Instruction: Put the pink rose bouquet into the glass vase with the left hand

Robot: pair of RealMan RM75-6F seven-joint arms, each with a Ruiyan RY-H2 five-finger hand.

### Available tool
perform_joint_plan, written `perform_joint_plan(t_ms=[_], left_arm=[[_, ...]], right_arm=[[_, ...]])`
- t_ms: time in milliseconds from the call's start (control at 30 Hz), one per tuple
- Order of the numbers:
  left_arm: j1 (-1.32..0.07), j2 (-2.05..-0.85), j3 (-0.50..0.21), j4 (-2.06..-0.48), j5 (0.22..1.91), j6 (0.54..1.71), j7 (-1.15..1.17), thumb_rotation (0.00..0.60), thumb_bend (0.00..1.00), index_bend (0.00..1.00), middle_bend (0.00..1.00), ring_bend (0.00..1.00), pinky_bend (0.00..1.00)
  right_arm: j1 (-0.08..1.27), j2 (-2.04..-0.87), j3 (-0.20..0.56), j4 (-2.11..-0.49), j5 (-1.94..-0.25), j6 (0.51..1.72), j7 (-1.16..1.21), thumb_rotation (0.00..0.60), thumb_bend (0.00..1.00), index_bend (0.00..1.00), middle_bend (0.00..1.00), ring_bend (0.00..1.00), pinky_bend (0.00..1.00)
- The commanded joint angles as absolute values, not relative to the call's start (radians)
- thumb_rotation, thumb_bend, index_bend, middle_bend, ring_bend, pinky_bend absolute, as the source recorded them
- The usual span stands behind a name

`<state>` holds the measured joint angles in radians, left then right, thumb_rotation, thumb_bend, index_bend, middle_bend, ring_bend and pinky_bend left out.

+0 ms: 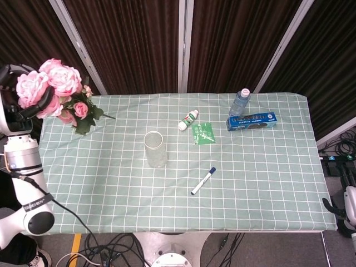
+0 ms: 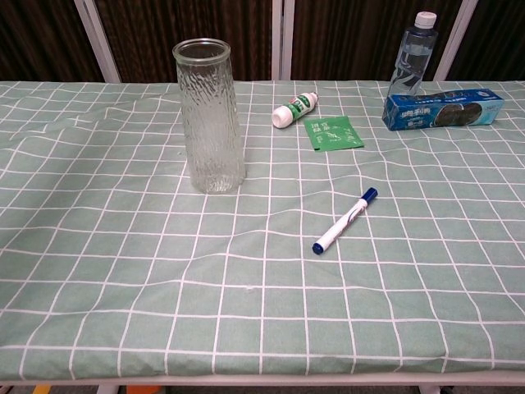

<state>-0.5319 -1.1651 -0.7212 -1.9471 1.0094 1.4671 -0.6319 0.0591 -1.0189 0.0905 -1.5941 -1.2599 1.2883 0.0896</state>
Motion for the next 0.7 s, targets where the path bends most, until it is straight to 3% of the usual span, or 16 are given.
perform_joint_plan(t_ms=[33,300,700], left_arm=[[-0.526,-1.117,-0.768,-1.985,0.940,1.344,-0.718,0.600,0.20,0.58,0.57,0.54,0.68],[-0.596,-1.162,-0.728,-1.971,0.961,1.251,-0.701,0.600,0.20,0.58,0.57,0.54,0.68],[-0.713,-1.287,-0.676,-1.879,0.948,1.223,-0.595,0.600,0.20,0.58,0.57,0.54,0.68]], right_arm=[[0.060,-1.020,0.092,-1.594,-1.257,1.286,0.090,0.600,0.20,0.00,0.00,0.00,0.00],[0.064,-1.024,0.093,-1.579,-1.248,1.271,0.103,0.600,0.20,0.00,0.00,0.00,0.00],[0.069,-1.042,0.094,-1.530,-1.244,1.244,0.147,0.600,0.20,0.00,0.00,0.00,0.00]])
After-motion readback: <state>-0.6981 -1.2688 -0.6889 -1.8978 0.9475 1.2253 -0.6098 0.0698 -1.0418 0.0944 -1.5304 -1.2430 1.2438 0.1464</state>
